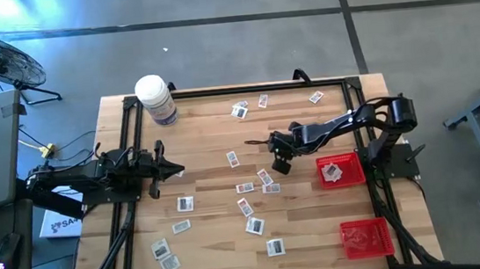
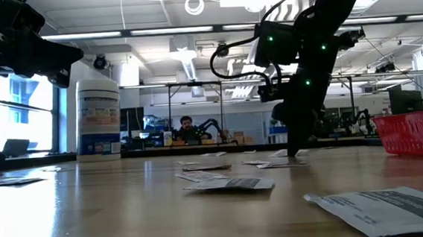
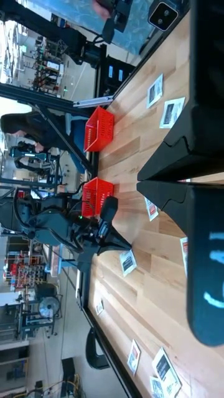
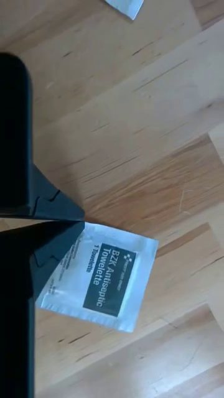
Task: Pick & Place First Aid Supplies
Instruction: Put the black towelette pack into the top red basket
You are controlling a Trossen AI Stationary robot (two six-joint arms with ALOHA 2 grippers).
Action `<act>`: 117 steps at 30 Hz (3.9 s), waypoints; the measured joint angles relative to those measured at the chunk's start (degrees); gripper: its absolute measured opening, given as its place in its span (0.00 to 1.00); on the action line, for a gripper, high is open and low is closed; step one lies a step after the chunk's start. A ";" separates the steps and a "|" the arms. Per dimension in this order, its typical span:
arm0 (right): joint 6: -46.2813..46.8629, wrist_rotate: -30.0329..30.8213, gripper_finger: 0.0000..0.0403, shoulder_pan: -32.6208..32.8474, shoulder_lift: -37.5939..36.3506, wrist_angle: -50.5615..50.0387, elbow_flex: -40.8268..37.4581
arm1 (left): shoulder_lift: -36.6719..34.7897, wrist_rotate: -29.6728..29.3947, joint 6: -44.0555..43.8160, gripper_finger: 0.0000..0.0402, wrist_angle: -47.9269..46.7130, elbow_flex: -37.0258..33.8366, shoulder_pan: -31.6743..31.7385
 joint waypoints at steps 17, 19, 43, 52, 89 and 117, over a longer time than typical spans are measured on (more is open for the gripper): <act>5.39 -5.02 0.00 -0.15 -6.41 -1.81 3.04 | -0.01 0.00 0.00 0.00 0.00 0.01 0.00; 6.25 -5.16 0.00 -0.11 -7.01 -1.64 3.10 | 0.00 0.00 0.00 0.00 0.02 0.02 0.00; -13.86 -8.14 0.31 -2.66 -4.70 -1.33 1.38 | -0.01 0.00 -0.01 0.00 0.00 0.02 0.00; -14.06 -9.60 0.27 -4.47 -0.52 -1.10 1.68 | -0.01 0.00 0.00 0.00 0.01 0.02 -0.01; 0.28 -15.61 0.00 -2.50 -15.28 -12.20 1.22 | 0.00 0.00 -0.01 0.00 0.00 0.01 0.02; 31.05 -11.46 0.01 24.02 -36.17 -31.09 -14.37 | -0.02 0.00 -0.01 0.00 0.01 0.01 -0.01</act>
